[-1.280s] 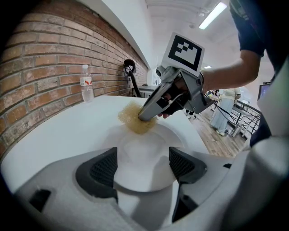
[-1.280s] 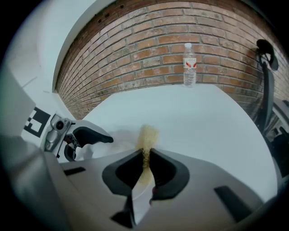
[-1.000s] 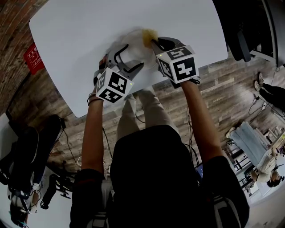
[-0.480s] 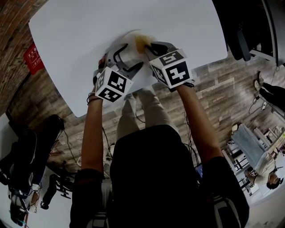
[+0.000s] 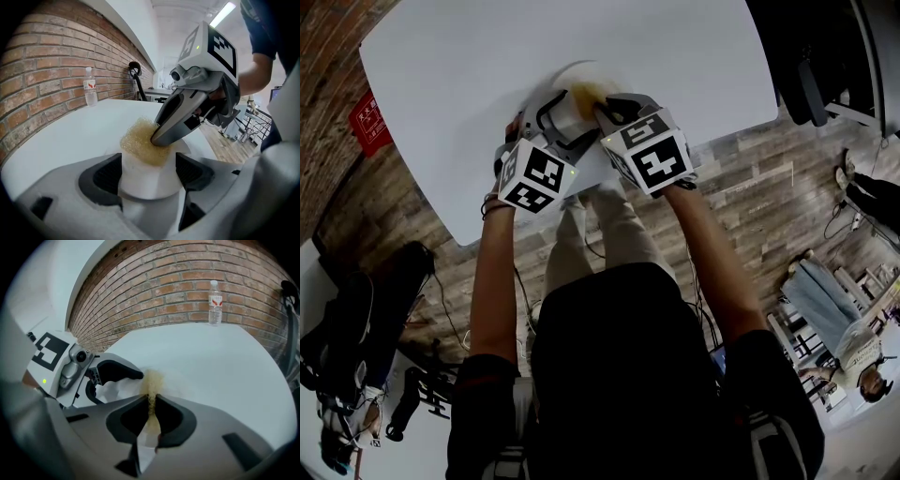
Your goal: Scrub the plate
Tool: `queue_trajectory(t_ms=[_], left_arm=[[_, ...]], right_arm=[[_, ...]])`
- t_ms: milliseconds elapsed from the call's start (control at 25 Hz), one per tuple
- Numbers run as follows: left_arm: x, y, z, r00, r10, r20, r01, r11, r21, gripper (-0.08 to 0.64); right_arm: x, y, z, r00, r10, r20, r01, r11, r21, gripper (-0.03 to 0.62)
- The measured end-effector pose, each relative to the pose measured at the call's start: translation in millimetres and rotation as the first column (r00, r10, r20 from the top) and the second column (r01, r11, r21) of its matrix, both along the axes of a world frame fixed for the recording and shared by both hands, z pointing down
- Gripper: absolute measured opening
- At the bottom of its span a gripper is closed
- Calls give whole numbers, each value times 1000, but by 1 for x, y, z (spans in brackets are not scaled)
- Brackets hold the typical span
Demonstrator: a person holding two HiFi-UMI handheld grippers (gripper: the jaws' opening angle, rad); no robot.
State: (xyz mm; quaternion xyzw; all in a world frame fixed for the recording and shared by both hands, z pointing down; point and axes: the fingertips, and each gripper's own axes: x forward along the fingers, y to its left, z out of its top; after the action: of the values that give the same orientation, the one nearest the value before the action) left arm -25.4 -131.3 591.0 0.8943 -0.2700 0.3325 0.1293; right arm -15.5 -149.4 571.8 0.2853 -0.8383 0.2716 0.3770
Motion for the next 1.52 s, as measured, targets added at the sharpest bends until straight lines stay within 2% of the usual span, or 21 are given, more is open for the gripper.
queue_trajectory(t_ms=[440, 840, 1520], left_arm=[[0, -1, -1, 1000, 0, -4, 0, 1000, 3, 344], [-1, -1, -1, 1000, 0, 0, 0, 1000, 0, 344], [-1, -1, 0, 1000, 1, 11, -1, 1000, -11, 344]], right_arm=[[-10, 11, -1, 999, -13, 38, 15, 999, -33, 38], [-2, 10, 1, 1000, 1, 27, 0, 1000, -31, 38], [43, -6, -1, 996, 92, -19, -92, 996, -12, 38]])
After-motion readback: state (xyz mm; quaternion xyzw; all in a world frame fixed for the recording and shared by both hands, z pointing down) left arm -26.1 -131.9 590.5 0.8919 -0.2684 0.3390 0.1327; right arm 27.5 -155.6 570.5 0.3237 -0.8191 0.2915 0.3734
